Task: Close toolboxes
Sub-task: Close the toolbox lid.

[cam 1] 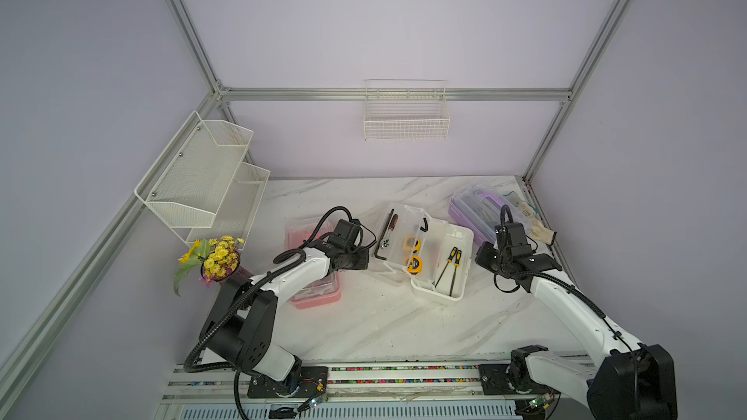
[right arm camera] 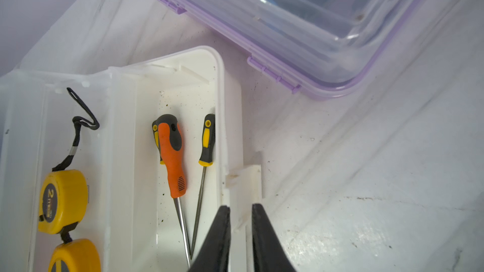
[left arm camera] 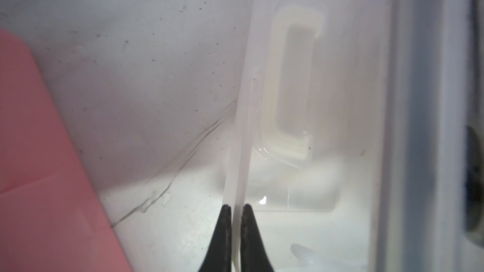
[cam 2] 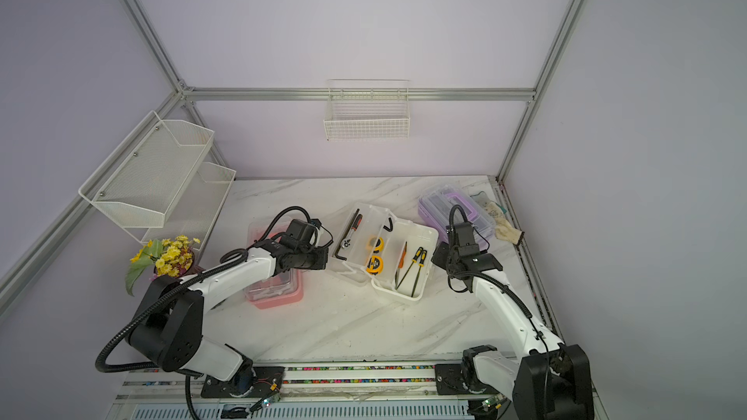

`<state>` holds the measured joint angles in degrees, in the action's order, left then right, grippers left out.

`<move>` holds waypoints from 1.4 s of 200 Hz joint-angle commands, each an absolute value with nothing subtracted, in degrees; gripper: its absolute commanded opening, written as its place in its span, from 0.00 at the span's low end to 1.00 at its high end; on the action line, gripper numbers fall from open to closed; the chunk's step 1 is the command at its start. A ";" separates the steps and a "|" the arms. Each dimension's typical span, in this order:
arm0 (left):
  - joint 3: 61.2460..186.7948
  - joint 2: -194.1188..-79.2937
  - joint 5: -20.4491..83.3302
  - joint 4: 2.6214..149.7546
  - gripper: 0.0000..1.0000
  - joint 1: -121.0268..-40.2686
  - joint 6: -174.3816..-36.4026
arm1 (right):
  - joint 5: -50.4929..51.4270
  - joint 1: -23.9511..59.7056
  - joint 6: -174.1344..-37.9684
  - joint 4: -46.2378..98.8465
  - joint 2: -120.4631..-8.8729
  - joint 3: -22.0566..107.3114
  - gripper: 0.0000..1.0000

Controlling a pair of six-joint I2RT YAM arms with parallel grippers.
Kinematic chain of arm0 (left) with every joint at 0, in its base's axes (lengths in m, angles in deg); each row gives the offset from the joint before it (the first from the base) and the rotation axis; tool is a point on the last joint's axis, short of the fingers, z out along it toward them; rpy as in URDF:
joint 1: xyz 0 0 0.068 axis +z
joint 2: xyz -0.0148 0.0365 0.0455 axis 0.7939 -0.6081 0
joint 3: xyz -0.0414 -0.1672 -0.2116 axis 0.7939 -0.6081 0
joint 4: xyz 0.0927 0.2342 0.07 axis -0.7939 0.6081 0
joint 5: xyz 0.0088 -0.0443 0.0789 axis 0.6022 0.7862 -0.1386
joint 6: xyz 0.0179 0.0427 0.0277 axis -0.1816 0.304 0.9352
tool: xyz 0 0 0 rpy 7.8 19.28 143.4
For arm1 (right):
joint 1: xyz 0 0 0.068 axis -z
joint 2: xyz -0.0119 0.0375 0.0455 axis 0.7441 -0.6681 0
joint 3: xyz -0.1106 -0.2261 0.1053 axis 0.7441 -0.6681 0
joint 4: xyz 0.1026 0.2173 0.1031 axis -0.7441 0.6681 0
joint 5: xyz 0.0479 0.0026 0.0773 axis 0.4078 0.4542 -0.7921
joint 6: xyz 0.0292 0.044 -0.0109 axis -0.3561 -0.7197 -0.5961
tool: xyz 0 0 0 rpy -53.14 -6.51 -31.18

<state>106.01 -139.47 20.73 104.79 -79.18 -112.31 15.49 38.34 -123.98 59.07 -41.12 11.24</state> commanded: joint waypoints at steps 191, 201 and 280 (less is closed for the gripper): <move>124.01 -130.41 -3.36 106.04 0.00 -98.62 -97.80 | -9.24 34.27 -131.69 25.93 -52.18 -1.88 0.20; 124.62 -131.05 -3.38 106.02 0.00 -100.17 -97.66 | -9.24 34.08 -131.77 25.20 -53.03 -1.61 0.20; 127.09 -138.58 -2.85 105.92 0.02 -110.85 -100.85 | -8.19 33.24 -132.90 20.09 -57.87 0.68 0.20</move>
